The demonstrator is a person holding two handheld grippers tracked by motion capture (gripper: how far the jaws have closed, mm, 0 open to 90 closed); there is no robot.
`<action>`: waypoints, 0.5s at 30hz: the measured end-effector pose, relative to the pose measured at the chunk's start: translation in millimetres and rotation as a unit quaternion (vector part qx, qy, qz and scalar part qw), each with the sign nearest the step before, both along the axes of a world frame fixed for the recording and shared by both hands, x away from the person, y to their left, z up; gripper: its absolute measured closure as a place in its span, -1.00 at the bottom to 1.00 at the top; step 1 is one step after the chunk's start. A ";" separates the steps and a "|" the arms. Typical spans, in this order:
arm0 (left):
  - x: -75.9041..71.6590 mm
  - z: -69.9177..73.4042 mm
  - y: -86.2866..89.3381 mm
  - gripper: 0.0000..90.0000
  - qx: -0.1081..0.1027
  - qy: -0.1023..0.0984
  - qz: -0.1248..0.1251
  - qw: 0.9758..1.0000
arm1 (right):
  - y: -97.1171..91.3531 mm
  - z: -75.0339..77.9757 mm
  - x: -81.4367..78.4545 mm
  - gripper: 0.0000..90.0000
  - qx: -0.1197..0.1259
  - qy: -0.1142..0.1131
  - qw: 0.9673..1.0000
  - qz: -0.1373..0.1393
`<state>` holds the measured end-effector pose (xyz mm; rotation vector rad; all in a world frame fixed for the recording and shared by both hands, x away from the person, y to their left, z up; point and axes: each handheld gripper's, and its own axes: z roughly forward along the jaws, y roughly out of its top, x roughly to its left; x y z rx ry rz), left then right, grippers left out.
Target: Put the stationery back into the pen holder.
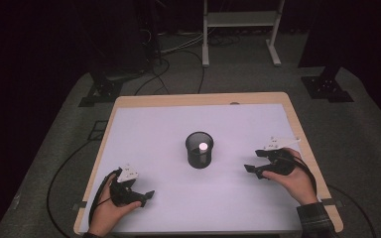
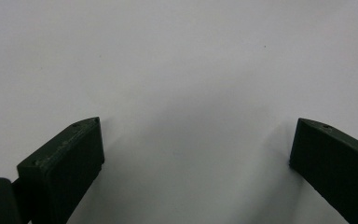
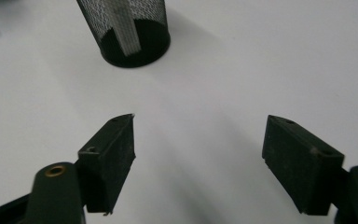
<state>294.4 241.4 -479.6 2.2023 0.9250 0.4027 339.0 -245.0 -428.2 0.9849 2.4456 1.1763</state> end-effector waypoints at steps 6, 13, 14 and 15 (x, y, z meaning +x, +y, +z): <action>0.0 0.0 0.0 -0.96 0.000 0.000 0.000 1.000 | -13.4 -11.1 -13.6 -0.49 0.000 0.004 1.000 -0.013; 0.0 0.0 0.0 -0.96 0.000 0.000 0.000 1.000 | -29.2 -29.3 -33.1 -0.51 -0.004 0.008 0.999 -0.037; 0.0 -0.1 0.0 -0.96 0.000 0.000 0.000 1.000 | -31.7 -32.9 -36.4 -0.51 -0.004 0.009 0.999 -0.039; 0.0 0.0 0.0 -0.96 0.000 0.000 0.000 1.000 | -33.0 -35.7 -39.0 -0.52 -0.006 0.012 0.999 -0.041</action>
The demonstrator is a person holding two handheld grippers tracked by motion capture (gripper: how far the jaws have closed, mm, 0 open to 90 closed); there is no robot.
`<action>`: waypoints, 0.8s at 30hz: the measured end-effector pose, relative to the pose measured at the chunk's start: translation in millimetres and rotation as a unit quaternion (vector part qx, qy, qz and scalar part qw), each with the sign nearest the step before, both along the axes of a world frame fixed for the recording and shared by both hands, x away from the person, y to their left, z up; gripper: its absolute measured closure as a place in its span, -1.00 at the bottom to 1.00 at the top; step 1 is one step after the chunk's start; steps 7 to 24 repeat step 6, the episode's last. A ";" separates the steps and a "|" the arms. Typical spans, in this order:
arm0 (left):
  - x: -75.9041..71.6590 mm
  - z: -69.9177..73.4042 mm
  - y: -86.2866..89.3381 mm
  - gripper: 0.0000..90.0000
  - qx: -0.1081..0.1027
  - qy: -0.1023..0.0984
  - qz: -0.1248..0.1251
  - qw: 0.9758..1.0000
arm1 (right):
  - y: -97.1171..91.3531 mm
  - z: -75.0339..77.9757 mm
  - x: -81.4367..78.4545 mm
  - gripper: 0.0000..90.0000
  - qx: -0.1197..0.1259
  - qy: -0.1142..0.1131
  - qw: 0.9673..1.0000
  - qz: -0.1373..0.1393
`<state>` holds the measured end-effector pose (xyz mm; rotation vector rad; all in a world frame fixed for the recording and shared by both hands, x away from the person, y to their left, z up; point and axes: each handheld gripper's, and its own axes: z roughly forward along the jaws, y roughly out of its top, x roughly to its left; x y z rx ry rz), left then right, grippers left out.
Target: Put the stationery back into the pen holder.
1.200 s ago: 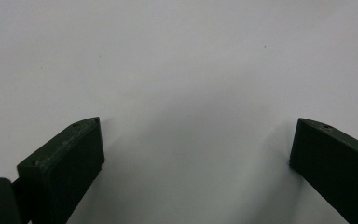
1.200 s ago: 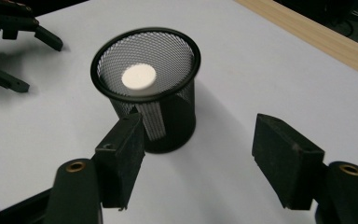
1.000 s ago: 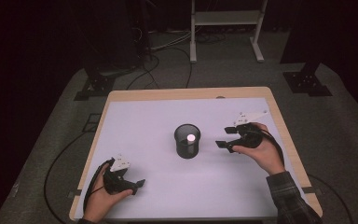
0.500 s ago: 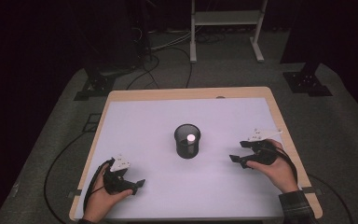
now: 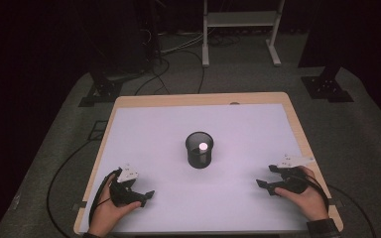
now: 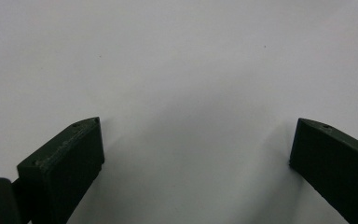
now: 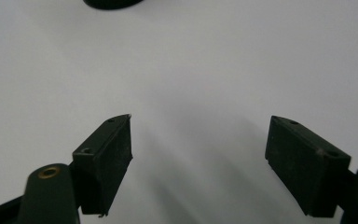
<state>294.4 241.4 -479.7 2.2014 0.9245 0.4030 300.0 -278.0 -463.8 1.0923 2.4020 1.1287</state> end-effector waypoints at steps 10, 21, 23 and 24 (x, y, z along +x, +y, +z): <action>-0.1 -0.1 -0.1 -0.96 0.000 -0.001 0.000 1.000 | -7.3 -10.2 -9.1 -0.57 -0.010 0.001 1.000 -0.016; -0.1 -0.1 -0.1 -0.96 0.000 -0.001 0.000 1.000 | -7.3 -10.2 -9.1 -0.57 -0.010 0.001 1.000 -0.016; -0.1 -0.1 -0.1 -0.96 0.000 -0.001 0.000 1.000 | -7.3 -10.2 -9.1 -0.57 -0.010 0.001 1.000 -0.016; -0.1 -0.1 -0.1 -0.96 0.000 -0.001 0.000 1.000 | -7.3 -10.2 -9.1 -0.57 -0.010 0.001 1.000 -0.016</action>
